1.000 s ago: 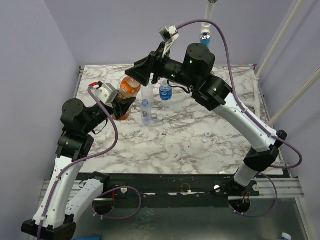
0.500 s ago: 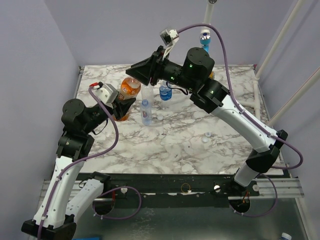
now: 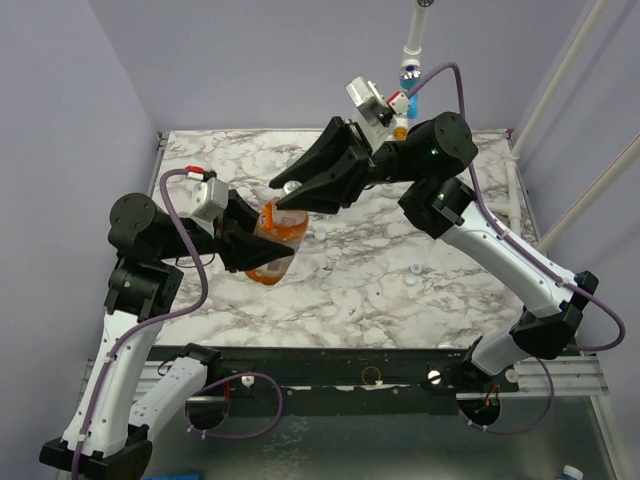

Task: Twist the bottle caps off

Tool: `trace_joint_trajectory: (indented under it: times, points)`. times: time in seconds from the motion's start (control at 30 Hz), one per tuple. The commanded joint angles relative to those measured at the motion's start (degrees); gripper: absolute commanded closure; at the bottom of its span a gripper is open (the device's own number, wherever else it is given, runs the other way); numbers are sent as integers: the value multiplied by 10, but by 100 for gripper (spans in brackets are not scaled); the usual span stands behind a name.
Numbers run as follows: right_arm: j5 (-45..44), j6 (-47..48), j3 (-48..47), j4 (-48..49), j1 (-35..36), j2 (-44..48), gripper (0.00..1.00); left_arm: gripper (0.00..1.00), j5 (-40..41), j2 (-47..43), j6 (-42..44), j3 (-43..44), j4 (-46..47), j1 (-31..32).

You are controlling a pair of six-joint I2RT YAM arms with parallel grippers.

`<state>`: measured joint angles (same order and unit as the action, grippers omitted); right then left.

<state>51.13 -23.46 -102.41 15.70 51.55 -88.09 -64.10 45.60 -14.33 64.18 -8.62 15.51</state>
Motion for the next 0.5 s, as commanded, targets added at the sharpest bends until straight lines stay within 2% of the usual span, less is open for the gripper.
trace_joint_trajectory:
  times: [0.0, 0.1, 0.2, 0.23, 0.33, 0.4, 0.47]
  points:
    - [250, -124, 10, 174, 11, -14, 99, 89, -115, 16, -92, 18, -2, 2]
    - [286, -211, 20, 282, 9, -27, 99, 89, -114, 15, -93, 17, 0, 2]
    - [280, -192, 15, 254, 6, -28, 99, 89, -107, 12, -90, 12, 2, 2]
    - [271, -170, 14, 227, 6, -25, 94, 89, -104, 11, -87, 11, 2, 2]
    - [174, -25, -11, 33, 5, -11, 70, 89, -93, 8, -76, 8, 3, 2]
    - [53, 40, -33, -67, 6, -5, 39, 89, -76, 4, -63, 3, 3, 2]
    - [-70, 64, -47, -118, 6, 1, 23, 89, -46, -3, -42, -4, 1, 2]
